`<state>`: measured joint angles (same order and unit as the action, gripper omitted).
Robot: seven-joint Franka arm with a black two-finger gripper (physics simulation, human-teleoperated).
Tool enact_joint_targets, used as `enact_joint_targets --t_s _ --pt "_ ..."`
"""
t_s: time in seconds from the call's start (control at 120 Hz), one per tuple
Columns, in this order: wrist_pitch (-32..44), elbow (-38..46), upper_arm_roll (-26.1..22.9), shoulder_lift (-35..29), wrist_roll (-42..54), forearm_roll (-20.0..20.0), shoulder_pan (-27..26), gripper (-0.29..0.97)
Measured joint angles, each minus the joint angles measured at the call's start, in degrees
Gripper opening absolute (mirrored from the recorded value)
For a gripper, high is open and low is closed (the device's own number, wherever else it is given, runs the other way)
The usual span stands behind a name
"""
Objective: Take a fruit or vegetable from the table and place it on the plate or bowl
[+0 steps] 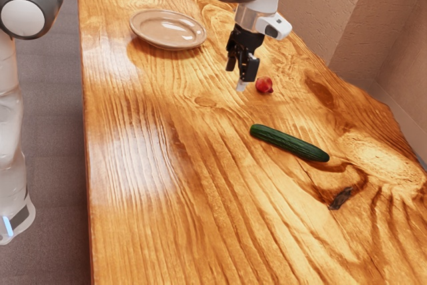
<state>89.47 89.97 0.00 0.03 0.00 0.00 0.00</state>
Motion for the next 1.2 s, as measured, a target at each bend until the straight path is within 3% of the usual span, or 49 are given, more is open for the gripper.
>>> enact_joint_targets --t_s 0.008,0.025,0.042,0.083,0.133,0.217,0.408,0.558,0.792,0.983,1.2 --pt "0.02 0.00 0.00 0.00 0.00 0.00 0.00 0.68" --pt "-0.32 -9.41 8.01 7.00 0.80 -1.37 -7.38 0.68" --pt "-0.62 -16.29 13.82 12.32 1.58 -2.57 -10.04 0.67" --pt "-1.29 -26.52 22.72 20.09 3.43 -5.01 -6.54 0.67" --pt "-1.95 -31.75 27.40 24.07 5.49 -7.23 -3.89 0.67" --pt "-2.78 -34.46 29.77 26.07 8.56 -10.03 -2.02 0.68" --pt "-2.00 -35.20 26.88 28.89 16.40 -15.80 -1.23 0.68" --pt "0.02 -35.23 26.29 33.93 23.76 -22.51 0.20 0.68" --pt "5.98 -39.40 19.44 41.79 34.73 -31.33 1.32 0.68" --pt "12.73 -41.37 16.02 44.76 41.70 -33.72 2.09 0.68" --pt "14.74 -41.40 13.58 46.87 47.81 -34.08 2.08 0.68"
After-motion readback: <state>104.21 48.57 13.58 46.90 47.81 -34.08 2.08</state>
